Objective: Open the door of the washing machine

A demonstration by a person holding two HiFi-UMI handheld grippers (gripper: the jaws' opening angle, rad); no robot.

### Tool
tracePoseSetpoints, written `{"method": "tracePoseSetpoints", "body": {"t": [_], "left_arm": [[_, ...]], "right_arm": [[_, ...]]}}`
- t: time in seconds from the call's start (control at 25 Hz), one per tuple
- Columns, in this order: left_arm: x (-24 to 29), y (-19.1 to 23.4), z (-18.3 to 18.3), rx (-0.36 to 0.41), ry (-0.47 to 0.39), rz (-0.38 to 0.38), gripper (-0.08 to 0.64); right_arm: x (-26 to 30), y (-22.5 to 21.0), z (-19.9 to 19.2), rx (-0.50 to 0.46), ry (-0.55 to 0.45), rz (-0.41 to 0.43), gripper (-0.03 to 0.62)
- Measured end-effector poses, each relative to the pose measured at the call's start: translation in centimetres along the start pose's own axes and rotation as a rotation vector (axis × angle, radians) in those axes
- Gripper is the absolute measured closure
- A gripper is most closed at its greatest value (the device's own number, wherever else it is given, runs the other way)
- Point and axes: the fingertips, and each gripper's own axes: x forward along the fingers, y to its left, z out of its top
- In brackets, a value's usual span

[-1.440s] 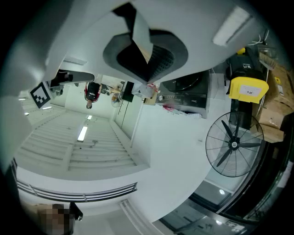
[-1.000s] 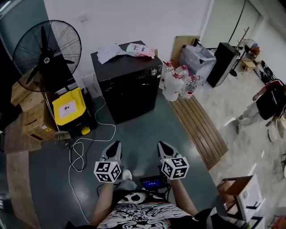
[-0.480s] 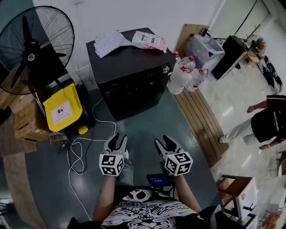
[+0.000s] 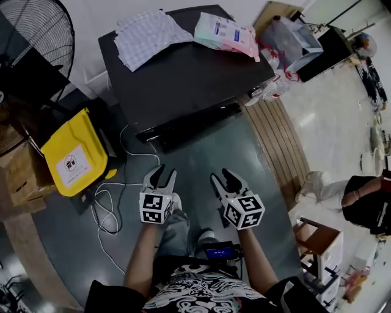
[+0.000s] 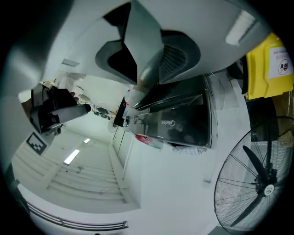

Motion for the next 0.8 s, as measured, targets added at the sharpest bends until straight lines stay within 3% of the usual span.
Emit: {"method": "tracePoseSetpoints", "body": {"t": [0.24, 0.44, 0.8], "left_arm": [[5.0, 3.6, -2.8, 0.032, 0.082, -0.017, 0.391], [8.4, 3.5, -5.8, 0.061, 0.151, -0.062, 0.379], [14.5, 4.9, -7.2, 0.094, 0.159, -0.076, 0.377]], "right_arm": [[4.6, -0.1, -0.4, 0.001, 0.04, 0.0, 0.416], [5.8, -1.4, -2.7, 0.028, 0.087, -0.025, 0.417], [8.7, -2.6, -5.5, 0.071, 0.105, -0.038, 0.423]]}}
